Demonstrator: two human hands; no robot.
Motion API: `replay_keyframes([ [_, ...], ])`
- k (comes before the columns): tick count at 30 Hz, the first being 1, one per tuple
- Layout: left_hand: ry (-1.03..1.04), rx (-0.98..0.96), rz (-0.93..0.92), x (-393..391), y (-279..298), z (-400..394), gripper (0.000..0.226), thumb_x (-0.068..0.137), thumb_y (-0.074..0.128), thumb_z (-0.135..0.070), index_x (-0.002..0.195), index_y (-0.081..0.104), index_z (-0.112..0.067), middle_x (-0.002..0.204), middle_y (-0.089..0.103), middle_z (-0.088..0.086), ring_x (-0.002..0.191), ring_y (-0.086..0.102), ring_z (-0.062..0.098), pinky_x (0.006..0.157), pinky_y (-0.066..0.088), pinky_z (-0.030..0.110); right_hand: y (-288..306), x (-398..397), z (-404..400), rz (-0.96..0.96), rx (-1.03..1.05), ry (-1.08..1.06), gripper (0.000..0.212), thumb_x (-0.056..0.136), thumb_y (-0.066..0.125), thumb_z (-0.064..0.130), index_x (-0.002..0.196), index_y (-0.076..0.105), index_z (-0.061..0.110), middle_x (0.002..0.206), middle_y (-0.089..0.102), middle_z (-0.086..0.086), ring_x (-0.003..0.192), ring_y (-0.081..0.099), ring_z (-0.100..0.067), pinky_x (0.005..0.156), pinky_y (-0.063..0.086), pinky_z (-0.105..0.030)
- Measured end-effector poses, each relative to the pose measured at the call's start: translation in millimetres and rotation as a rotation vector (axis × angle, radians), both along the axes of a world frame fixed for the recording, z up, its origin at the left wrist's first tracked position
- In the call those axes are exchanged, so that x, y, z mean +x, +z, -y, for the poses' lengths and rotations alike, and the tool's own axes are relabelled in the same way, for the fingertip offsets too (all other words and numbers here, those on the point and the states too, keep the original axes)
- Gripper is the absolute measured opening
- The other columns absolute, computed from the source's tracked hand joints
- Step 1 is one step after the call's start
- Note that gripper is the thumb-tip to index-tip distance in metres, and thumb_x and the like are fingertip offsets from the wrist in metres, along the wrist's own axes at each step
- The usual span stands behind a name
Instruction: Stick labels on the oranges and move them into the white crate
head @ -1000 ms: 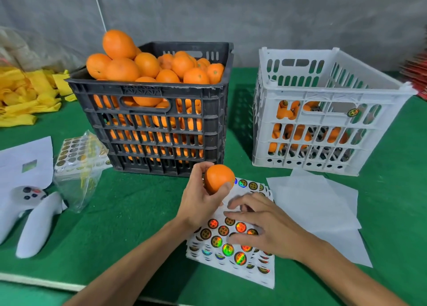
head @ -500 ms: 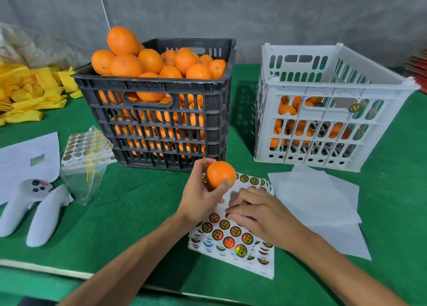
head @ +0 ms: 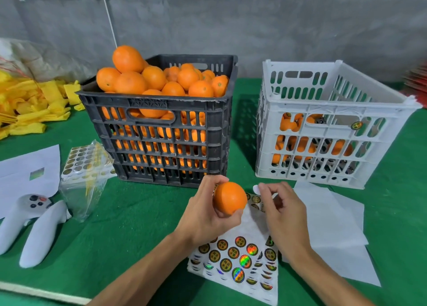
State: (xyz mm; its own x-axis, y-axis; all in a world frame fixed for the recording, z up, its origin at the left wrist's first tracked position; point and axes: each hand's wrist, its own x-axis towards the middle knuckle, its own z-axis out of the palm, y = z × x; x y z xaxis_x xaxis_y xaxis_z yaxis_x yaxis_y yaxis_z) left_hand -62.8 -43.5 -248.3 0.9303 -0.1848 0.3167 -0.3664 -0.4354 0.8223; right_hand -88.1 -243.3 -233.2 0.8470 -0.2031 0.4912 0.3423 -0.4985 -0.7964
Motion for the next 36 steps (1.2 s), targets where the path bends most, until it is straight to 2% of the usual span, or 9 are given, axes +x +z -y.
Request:
replay_keyframes([
  [4, 0.002, -0.007, 0.058, -3.8, -2.7, 11.4, 0.07, 0.072, 0.085, -0.05, 0.128, 0.044, -0.047, 0.107, 0.059, -0.013, 0.061, 0.067, 0.009, 0.06, 0.053, 0.018, -4.5, -4.7, -6.9, 0.117, -0.213, 0.043, 0.013, 0.1, 0.063, 0.031, 0.093, 0.071, 0.023, 0.086, 0.053, 0.017, 0.075, 0.057, -0.009, 0.063, 0.045, -0.022],
  [7, 0.0, -0.072, 0.036, -3.0, -4.7, 8.7, 0.073, 0.072, 0.088, -0.05, 0.131, 0.045, -0.043, 0.116, 0.059, -0.015, 0.075, 0.071, 0.01, 0.065, 0.06, 0.027, -5.9, -4.5, -1.8, 0.206, -0.329, 0.101, 0.02, 0.105, 0.057, 0.026, 0.102, 0.074, 0.016, 0.1, 0.058, 0.009, 0.088, 0.059, -0.009, 0.069, 0.051, -0.031],
  [13, 0.027, -0.136, 0.141, -1.0, 12.6, 3.5, 0.072, 0.073, 0.086, -0.065, 0.131, 0.049, -0.043, 0.131, 0.053, -0.017, 0.112, 0.064, 0.012, 0.079, 0.062, 0.033, -7.3, -9.0, -7.4, 0.061, -0.438, 0.237, 0.065, 0.097, 0.058, 0.045, 0.155, 0.038, 0.023, 0.158, 0.036, 0.017, 0.144, 0.036, -0.001, 0.114, 0.041, -0.027],
  [17, 0.004, -0.121, 0.294, 8.6, 60.7, 15.3, 0.07, 0.076, 0.087, -0.059, 0.133, 0.052, -0.042, 0.136, 0.05, -0.018, 0.109, 0.066, 0.014, 0.073, 0.06, 0.027, 22.5, 5.5, -10.3, 0.203, -0.509, 0.067, 0.087, 0.087, 0.073, 0.051, 0.157, 0.031, 0.02, 0.159, 0.039, 0.006, 0.144, 0.038, -0.008, 0.112, 0.037, -0.027],
  [21, 0.072, 0.092, 0.531, 37.7, 139.9, 38.1, 0.073, 0.078, 0.076, -0.069, 0.14, 0.049, -0.042, 0.139, 0.05, -0.026, 0.119, 0.056, -0.005, 0.095, 0.045, 0.008, 89.1, 42.7, 3.7, 0.44, -0.448, -0.169, 0.081, 0.079, 0.085, 0.033, 0.147, 0.044, 0.013, 0.144, 0.054, -0.006, 0.132, 0.049, -0.021, 0.111, 0.037, -0.03],
  [26, -0.052, 0.291, 0.593, 83.1, 231.1, 63.3, 0.069, 0.09, 0.066, -0.065, 0.148, 0.044, -0.036, 0.14, 0.053, -0.018, 0.086, 0.066, 0.0, 0.085, 0.057, 0.025, 160.7, 85.7, 35.7, 0.522, -0.538, -0.422, 0.073, 0.089, 0.078, 0.027, 0.149, 0.042, 0.007, 0.15, 0.05, -0.013, 0.137, 0.047, -0.031, 0.115, 0.034, -0.04],
  [29, -0.04, 0.428, 0.646, 120.8, 257.1, 40.2, 0.054, 0.096, 0.056, -0.06, 0.143, 0.049, -0.034, 0.13, 0.057, -0.017, 0.092, 0.063, 0.001, 0.081, 0.058, 0.037, 168.6, 96.2, 50.9, 0.457, -0.634, -0.495, 0.069, 0.095, 0.068, 0.034, 0.151, 0.041, 0.004, 0.157, 0.042, -0.017, 0.143, 0.043, -0.037, 0.116, 0.039, -0.052],
  [32, 0.131, 0.609, 0.449, 168.3, 261.1, -9.2, 0.049, 0.098, 0.064, -0.047, 0.14, 0.058, -0.022, 0.13, 0.067, 0.001, 0.118, 0.064, 0.022, 0.099, 0.051, 0.039, 156.7, 99.5, 60.2, 0.444, -0.715, -0.494, 0.068, 0.098, 0.064, 0.038, 0.15, 0.043, 0.0, 0.156, 0.043, -0.019, 0.144, 0.042, -0.036, 0.117, 0.038, -0.052],
  [36, 0.184, 0.99, -0.016, 203.2, 236.5, -58.3, 0.085, 0.085, 0.073, -0.064, 0.156, 0.042, -0.032, 0.157, 0.044, 0.012, 0.144, 0.042, 0.034, 0.118, 0.036, 0.043, 126.5, 100.0, 57.5, 0.375, -0.734, -0.445, 0.064, 0.102, 0.042, 0.043, 0.148, 0.047, -0.001, 0.152, 0.049, -0.018, 0.139, 0.05, -0.034, 0.115, 0.041, -0.052],
])
